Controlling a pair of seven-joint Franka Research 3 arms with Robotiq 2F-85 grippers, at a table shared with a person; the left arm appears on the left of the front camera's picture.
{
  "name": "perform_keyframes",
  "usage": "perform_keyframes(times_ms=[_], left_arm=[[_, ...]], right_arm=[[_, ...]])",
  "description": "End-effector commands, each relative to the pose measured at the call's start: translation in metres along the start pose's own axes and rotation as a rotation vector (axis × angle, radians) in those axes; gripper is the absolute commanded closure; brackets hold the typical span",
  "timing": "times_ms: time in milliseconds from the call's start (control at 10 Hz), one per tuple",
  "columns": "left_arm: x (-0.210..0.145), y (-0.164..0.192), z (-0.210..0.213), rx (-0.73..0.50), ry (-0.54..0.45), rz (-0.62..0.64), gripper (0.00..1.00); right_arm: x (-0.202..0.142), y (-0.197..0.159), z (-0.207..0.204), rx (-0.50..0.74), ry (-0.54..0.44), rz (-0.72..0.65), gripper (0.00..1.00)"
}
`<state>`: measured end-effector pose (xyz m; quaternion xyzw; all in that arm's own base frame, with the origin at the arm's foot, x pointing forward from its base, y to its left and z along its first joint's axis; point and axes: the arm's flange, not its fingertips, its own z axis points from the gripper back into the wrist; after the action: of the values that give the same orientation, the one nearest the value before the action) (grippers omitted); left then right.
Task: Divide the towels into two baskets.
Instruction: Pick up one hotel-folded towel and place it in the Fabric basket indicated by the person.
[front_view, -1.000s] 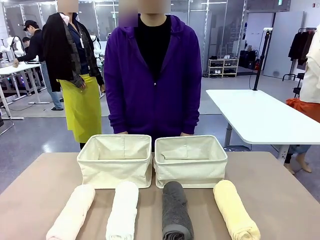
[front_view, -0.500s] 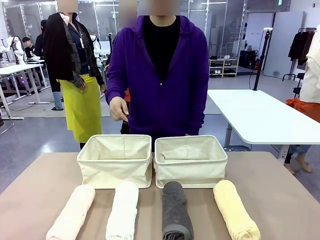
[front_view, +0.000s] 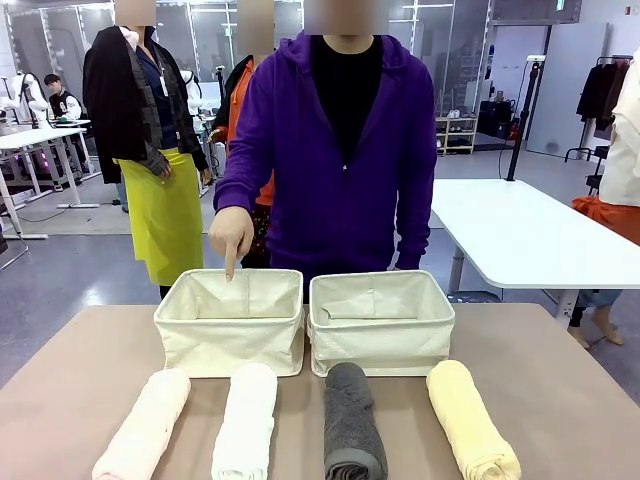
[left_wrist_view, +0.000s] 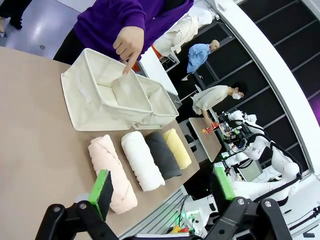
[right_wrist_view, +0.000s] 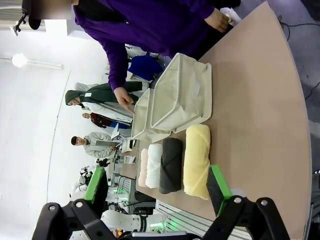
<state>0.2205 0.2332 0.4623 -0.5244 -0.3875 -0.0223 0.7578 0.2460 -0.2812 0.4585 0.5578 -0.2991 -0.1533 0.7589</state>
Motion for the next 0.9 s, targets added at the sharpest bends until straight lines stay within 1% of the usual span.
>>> perform_keyframes(times_ms=[0, 800], left_arm=[[-0.0013, -0.0002, 0.0025, -0.009, 0.004, -0.005, 0.00], [-0.0013, -0.0002, 0.0025, -0.009, 0.004, -0.005, 0.00]], right_arm=[[-0.0009, 0.0029, 0.0018, 0.010, -0.005, -0.002, 0.00], [-0.0009, 0.0029, 0.0018, 0.010, -0.005, -0.002, 0.00]])
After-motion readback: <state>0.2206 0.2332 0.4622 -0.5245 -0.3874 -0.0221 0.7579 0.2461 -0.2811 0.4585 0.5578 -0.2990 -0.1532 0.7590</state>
